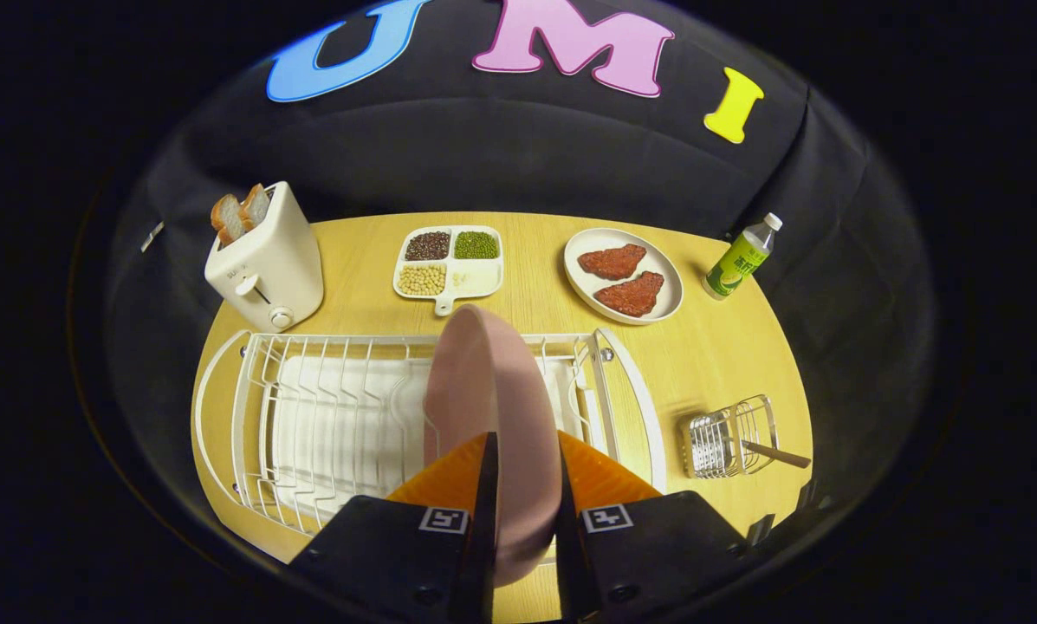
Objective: Take the plate from the dish rack, then take the spoon from the basket and place it into the plate.
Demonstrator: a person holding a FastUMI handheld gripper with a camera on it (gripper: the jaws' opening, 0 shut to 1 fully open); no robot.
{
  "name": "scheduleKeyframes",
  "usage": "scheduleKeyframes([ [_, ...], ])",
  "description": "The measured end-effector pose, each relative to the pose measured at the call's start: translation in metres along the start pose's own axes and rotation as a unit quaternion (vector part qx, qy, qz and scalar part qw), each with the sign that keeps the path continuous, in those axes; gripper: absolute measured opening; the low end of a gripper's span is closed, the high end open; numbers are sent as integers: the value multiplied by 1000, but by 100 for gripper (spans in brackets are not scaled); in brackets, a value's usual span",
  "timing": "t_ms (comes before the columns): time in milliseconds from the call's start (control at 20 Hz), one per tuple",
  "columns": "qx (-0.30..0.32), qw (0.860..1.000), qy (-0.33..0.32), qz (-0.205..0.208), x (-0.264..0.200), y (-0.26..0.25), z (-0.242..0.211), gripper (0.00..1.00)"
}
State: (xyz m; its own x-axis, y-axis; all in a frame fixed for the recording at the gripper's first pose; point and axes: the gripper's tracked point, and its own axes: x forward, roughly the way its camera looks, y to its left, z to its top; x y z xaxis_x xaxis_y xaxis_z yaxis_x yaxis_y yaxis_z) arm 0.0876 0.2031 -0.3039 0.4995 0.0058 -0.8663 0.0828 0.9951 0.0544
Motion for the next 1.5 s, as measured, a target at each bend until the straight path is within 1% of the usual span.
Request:
scheduleKeyframes([
  [200, -40, 998, -29, -27, -15, -8, 23, 31],
  [250, -45, 998, -34, -27, -18, -9, 27, 31],
  [300, -40, 998, -36, -19, -23, -7, 29, 30],
  [400, -11, 999, -39, 5, -34, -8, 29, 31],
  [500, 20, 998, -46, 26, -48, -19, 29, 31],
  [650, 70, 993, -43, 87, -74, -27, 16, 30],
  [750, 92, 986, -37, 133, -93, -33, -3, 31],
  [850, 113, 980, -29, 162, -109, -43, -27, 30],
  [1100, 155, 968, 24, 193, -129, -69, -110, 31],
  [1250, 178, 959, 63, 211, -130, -71, -166, 30],
  [1400, 199, 951, 95, 217, -113, -67, -208, 30],
  [1500, 201, 950, 105, 215, -95, -64, -227, 31],
])
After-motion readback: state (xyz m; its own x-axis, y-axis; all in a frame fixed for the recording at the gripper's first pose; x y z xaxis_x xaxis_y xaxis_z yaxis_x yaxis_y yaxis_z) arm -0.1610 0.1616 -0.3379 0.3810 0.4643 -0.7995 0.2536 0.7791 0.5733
